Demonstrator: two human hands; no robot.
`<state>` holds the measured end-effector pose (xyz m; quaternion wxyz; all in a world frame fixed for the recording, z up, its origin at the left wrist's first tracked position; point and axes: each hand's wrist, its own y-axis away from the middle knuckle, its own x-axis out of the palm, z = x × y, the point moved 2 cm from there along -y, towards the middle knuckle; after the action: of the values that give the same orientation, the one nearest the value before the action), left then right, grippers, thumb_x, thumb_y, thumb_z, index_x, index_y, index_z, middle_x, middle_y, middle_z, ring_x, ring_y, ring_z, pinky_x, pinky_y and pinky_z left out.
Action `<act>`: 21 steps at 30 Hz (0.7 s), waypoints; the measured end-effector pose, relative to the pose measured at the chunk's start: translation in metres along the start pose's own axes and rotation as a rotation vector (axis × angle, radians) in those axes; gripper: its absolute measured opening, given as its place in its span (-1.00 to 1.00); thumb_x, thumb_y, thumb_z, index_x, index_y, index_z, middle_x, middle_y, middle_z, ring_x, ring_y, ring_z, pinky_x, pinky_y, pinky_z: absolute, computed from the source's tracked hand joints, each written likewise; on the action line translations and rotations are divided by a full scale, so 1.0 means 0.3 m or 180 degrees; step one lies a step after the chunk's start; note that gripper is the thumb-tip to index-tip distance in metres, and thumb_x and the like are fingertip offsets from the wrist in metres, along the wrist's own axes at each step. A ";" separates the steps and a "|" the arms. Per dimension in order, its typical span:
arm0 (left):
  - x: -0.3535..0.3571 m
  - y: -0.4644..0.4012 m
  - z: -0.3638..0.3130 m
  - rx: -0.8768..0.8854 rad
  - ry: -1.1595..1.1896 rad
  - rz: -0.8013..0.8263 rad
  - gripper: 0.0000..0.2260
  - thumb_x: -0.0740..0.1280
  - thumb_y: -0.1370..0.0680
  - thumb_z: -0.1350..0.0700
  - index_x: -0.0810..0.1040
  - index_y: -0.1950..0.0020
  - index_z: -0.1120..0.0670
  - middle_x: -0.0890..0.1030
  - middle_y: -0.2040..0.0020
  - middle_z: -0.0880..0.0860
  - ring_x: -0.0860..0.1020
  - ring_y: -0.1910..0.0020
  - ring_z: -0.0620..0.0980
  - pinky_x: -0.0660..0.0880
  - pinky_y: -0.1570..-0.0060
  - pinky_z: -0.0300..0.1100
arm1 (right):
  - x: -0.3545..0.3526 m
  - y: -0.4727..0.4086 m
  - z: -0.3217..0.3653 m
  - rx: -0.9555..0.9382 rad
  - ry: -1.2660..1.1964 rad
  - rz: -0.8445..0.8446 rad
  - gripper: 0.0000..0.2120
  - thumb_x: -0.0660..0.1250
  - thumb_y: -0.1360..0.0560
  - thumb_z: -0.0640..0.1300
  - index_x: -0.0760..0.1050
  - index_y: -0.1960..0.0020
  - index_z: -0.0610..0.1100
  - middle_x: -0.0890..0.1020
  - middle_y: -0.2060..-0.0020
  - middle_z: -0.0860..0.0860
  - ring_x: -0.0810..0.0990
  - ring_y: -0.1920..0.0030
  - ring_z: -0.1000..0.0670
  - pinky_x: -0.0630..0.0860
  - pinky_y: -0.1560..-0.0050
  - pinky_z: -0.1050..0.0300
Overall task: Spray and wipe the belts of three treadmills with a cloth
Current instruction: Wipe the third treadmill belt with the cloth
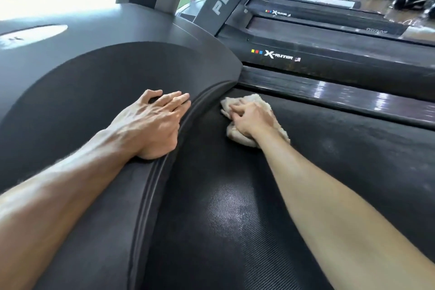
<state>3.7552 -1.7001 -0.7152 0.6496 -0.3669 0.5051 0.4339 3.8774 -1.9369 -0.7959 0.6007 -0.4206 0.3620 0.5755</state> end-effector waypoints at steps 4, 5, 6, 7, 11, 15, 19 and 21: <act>-0.001 0.003 0.005 -0.0022 -0.0009 0.0012 -0.35 -0.22 -0.54 -0.04 -0.04 -0.67 -0.02 -0.11 -0.67 -0.11 -0.15 -0.62 -0.20 -0.15 -0.58 -0.10 | 0.074 0.079 0.102 -0.0905 0.0070 0.0536 -0.63 0.27 -0.55 0.26 0.58 -0.33 0.28 0.44 -0.51 0.12 0.23 -0.58 -0.09 0.15 -0.58 -0.04; -0.004 0.004 0.003 -0.0020 -0.0003 0.0021 -0.32 -0.23 -0.52 -0.05 -0.04 -0.67 -0.02 -0.11 -0.67 -0.12 -0.15 -0.62 -0.20 -0.15 -0.57 -0.11 | 0.046 0.126 0.087 -0.1155 -0.0153 0.0617 -0.64 0.31 -0.56 0.22 0.60 -0.33 0.24 0.43 -0.52 0.16 0.20 -0.60 -0.02 0.07 -0.60 0.02; -0.004 0.004 0.002 -0.0010 0.0020 0.0017 -0.32 -0.23 -0.51 -0.05 -0.03 -0.67 -0.02 -0.11 -0.67 -0.12 -0.15 -0.62 -0.21 -0.16 -0.57 -0.12 | 0.022 0.158 0.050 -0.1318 -0.0385 0.0733 -0.67 0.37 -0.57 0.14 0.62 -0.32 0.19 0.43 -0.51 0.16 0.19 -0.60 0.05 0.01 -0.62 0.09; -0.006 0.002 0.003 -0.0001 0.0052 -0.0005 -0.31 -0.23 -0.51 -0.05 -0.02 -0.67 -0.02 -0.10 -0.67 -0.12 -0.15 -0.62 -0.21 -0.15 -0.58 -0.12 | -0.005 0.183 0.010 -0.1469 -0.0558 0.0847 -0.69 0.41 -0.57 0.04 0.64 -0.30 0.14 0.45 -0.50 0.15 0.19 -0.59 0.12 -0.03 -0.62 0.14; -0.004 -0.003 0.005 0.0013 0.0163 -0.0060 -0.31 -0.20 -0.50 -0.05 0.04 -0.67 0.00 -0.05 -0.67 -0.10 -0.11 -0.62 -0.19 -0.14 -0.59 -0.12 | -0.059 0.118 -0.109 -0.0808 -0.0608 0.0535 -0.71 0.39 -0.56 0.03 0.65 -0.26 0.22 0.47 -0.46 0.28 0.24 -0.55 0.19 0.13 -0.58 0.16; -0.001 -0.011 0.006 0.0062 0.0167 -0.0086 -0.30 -0.18 -0.50 -0.04 0.06 -0.67 0.00 -0.03 -0.67 -0.09 -0.10 -0.63 -0.18 -0.15 -0.59 -0.15 | -0.007 0.010 0.027 -0.0419 0.0161 0.0127 -0.64 0.19 -0.63 0.25 0.52 -0.39 0.31 0.41 -0.52 0.17 0.30 -0.53 -0.05 0.23 -0.52 0.01; 0.006 -0.011 0.011 0.0104 0.0114 -0.0119 -0.25 -0.25 -0.50 -0.24 0.03 -0.67 -0.01 -0.06 -0.66 -0.10 -0.14 -0.61 -0.21 -0.22 -0.55 -0.21 | 0.037 0.082 0.054 -0.1223 -0.0053 0.0553 -0.66 0.28 -0.60 0.20 0.56 -0.36 0.27 0.44 -0.51 0.15 0.22 -0.60 -0.01 0.07 -0.60 0.01; 0.007 -0.012 0.019 0.0141 0.0123 -0.0199 -0.18 -0.27 -0.45 -0.32 0.08 -0.66 -0.02 -0.02 -0.66 -0.09 -0.12 -0.60 -0.21 -0.24 -0.53 -0.21 | -0.019 0.178 -0.046 -0.1609 -0.0416 0.0813 -0.68 0.37 -0.58 0.10 0.61 -0.33 0.19 0.46 -0.49 0.17 0.21 -0.60 0.12 -0.01 -0.63 0.09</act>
<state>3.7607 -1.6959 -0.7160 0.6609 -0.3764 0.5154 0.3949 3.8243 -1.9528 -0.8008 0.4215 -0.4701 0.2176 0.7443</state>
